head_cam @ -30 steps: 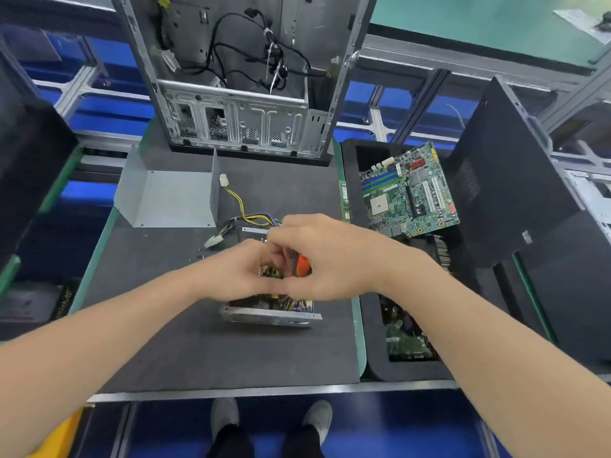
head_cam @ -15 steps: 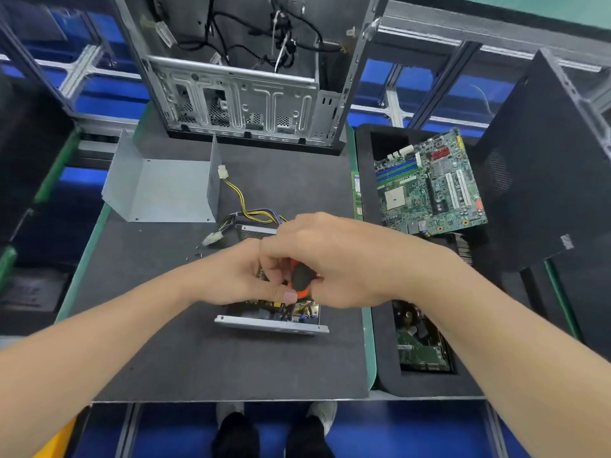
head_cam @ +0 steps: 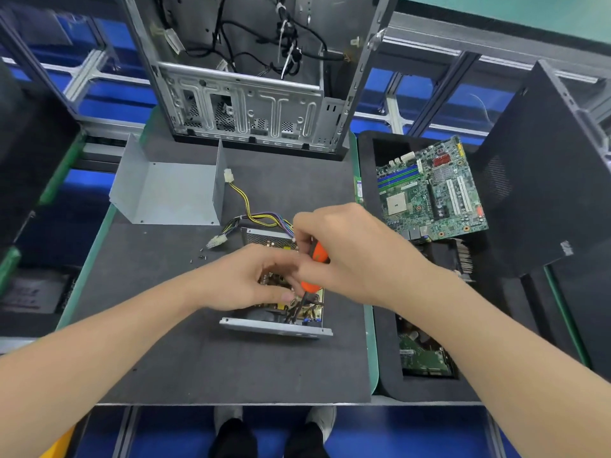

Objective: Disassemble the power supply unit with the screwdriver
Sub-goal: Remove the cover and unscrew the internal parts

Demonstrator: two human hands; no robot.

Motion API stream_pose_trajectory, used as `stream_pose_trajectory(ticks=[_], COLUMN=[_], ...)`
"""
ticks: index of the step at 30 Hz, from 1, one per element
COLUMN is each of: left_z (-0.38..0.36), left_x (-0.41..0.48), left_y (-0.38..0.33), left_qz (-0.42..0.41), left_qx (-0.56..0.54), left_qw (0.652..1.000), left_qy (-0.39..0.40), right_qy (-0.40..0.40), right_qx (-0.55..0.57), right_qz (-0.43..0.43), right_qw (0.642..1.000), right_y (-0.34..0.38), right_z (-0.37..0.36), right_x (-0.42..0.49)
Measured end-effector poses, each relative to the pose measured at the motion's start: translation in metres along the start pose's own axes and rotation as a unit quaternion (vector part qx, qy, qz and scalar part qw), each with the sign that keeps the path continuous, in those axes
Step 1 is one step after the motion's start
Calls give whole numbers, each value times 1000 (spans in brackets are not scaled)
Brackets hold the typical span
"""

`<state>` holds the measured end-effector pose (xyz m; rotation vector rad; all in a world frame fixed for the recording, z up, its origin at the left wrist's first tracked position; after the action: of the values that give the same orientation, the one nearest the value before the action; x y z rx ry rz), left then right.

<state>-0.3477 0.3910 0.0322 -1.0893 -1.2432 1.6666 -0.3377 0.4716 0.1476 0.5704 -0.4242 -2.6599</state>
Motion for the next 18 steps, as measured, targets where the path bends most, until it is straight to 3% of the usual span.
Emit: stream_pose_trajectory(ticks=[11, 15, 18], left_z=[2, 2, -1], left_x=[1, 0, 0], left_y=[1, -15, -20], left_qz=[3, -25, -26], left_qx=[32, 171, 213], left_qw=[999, 984, 975], left_qy=[-21, -52, -64], right_qy=[-79, -104, -119], right_qx=[19, 25, 35], right_qz=[-8, -19, -29], right_qw=[997, 994, 992], right_y=[-13, -15, -16], right_z=[37, 61, 77], right_x=[-16, -29, -41])
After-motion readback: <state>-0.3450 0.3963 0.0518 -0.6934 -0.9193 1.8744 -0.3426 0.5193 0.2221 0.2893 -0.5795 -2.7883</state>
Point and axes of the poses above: each hand's wrist, its own x-axis towards the middle knuckle, its own z-axis out of the back of the hand, y = z × x, the point moved 9 cm from there along x, towards the middle knuckle, and after that the axes turned 12 degrees about y, right-handed, at the moved point
